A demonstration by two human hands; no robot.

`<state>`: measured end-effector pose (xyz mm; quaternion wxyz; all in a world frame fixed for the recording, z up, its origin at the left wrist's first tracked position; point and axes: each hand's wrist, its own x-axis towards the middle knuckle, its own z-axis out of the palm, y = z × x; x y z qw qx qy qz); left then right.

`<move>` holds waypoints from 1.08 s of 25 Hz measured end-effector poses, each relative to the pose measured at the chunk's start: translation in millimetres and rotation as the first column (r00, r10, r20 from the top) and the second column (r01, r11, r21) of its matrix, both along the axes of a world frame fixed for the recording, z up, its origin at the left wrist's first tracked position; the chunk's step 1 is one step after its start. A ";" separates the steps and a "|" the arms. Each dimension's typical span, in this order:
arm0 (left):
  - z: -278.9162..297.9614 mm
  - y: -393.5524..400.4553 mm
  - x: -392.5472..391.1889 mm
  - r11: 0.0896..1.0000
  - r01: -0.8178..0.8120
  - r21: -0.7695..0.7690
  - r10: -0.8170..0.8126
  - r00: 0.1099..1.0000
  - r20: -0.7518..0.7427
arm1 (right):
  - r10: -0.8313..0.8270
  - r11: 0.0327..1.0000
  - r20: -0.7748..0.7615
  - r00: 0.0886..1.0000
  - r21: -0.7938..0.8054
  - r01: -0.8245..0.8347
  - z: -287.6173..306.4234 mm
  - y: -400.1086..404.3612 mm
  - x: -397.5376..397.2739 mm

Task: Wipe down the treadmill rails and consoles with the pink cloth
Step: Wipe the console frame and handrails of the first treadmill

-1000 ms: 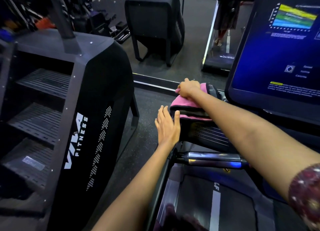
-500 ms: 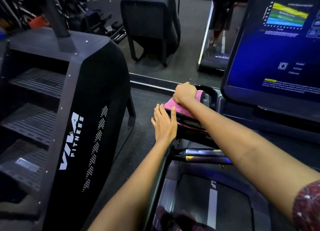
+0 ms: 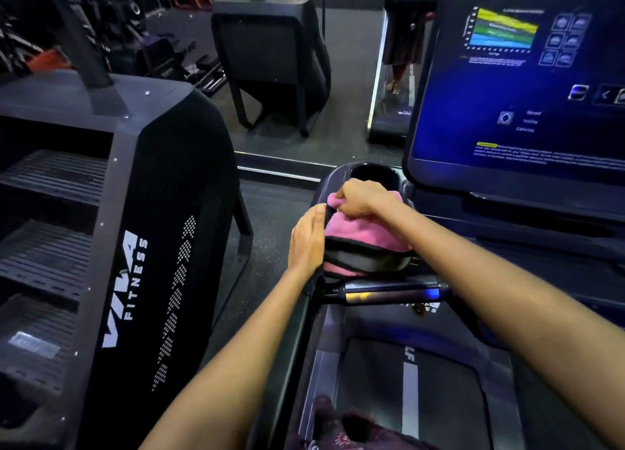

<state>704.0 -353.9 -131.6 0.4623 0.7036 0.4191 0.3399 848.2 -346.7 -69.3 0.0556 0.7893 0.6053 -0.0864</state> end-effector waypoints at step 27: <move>-4.3 1.2 7.3 0.991 -0.007 0.131 0.046 0.953 -0.300 | -0.034 0.992 -0.052 0.998 0.121 0.040 -17.9 -66.9 9.4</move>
